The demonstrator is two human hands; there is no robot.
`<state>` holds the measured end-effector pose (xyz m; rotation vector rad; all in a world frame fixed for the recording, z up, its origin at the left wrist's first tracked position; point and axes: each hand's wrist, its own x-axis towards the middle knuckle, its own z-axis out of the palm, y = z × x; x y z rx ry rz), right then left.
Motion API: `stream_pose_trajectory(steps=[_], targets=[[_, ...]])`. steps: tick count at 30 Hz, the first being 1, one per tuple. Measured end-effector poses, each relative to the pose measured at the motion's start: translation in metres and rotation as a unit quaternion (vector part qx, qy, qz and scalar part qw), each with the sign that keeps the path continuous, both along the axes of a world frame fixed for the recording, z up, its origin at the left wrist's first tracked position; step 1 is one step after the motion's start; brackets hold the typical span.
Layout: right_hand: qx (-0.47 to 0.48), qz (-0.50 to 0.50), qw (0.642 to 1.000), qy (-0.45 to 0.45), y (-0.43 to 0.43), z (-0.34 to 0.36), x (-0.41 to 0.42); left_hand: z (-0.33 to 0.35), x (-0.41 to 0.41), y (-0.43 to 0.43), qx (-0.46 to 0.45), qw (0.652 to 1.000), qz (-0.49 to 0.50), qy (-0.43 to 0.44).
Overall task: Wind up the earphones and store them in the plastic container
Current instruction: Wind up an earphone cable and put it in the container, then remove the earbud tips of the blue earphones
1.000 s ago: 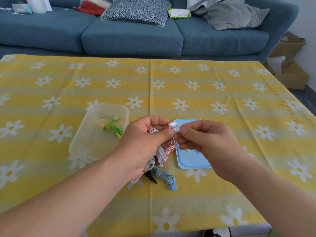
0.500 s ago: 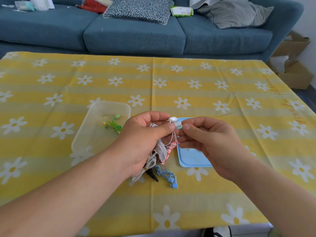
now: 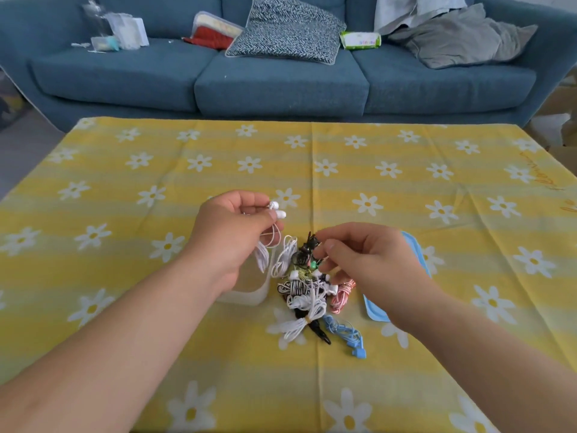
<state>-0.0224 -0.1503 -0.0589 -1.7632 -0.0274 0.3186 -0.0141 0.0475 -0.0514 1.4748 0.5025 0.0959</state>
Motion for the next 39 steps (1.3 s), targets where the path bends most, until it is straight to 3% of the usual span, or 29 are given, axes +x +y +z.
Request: stream_pose_trajectory(steps=[4,7,13,15,20,23,25,29,35,37,39], targets=[[0.003,0.027,1.0,0.005,0.031,0.001,0.005,-0.018,0.001,0.038,0.108,0.992,0.028,0.053],[0.001,0.037,0.999,0.008,0.047,-0.002,0.008,-0.031,0.004,0.042,0.131,0.987,0.024,0.086],[0.011,0.036,0.999,0.007,0.058,-0.007,0.015,-0.033,0.005,0.043,0.128,0.98,-0.065,0.136],[0.011,0.033,0.999,0.013,0.058,-0.009,0.015,-0.028,0.0,0.049,0.184,0.97,-0.092,0.133],[-0.024,0.034,0.999,0.016,0.049,-0.007,0.013,-0.01,-0.015,0.052,0.448,0.886,-0.115,0.044],[-0.057,0.038,0.997,0.022,0.035,-0.006,0.011,0.002,-0.026,0.023,0.459,0.872,-0.147,-0.08],[-0.099,0.052,0.993,0.03,0.021,-0.005,0.007,0.004,-0.038,-0.003,0.465,0.848,-0.224,-0.123],[-0.213,0.092,0.972,0.041,-0.009,-0.009,0.0,-0.02,-0.055,-0.047,0.518,0.741,-0.419,-0.079],[-0.28,0.13,0.947,0.088,-0.046,-0.014,-0.008,-0.053,-0.054,-0.083,0.617,0.609,-0.487,-0.104],[-0.274,0.141,0.945,0.106,-0.056,-0.015,-0.012,-0.055,-0.05,-0.088,0.633,0.604,-0.476,-0.092],[-0.268,0.147,0.945,0.115,-0.062,-0.015,-0.014,-0.053,-0.046,-0.088,0.619,0.633,-0.455,-0.098]])
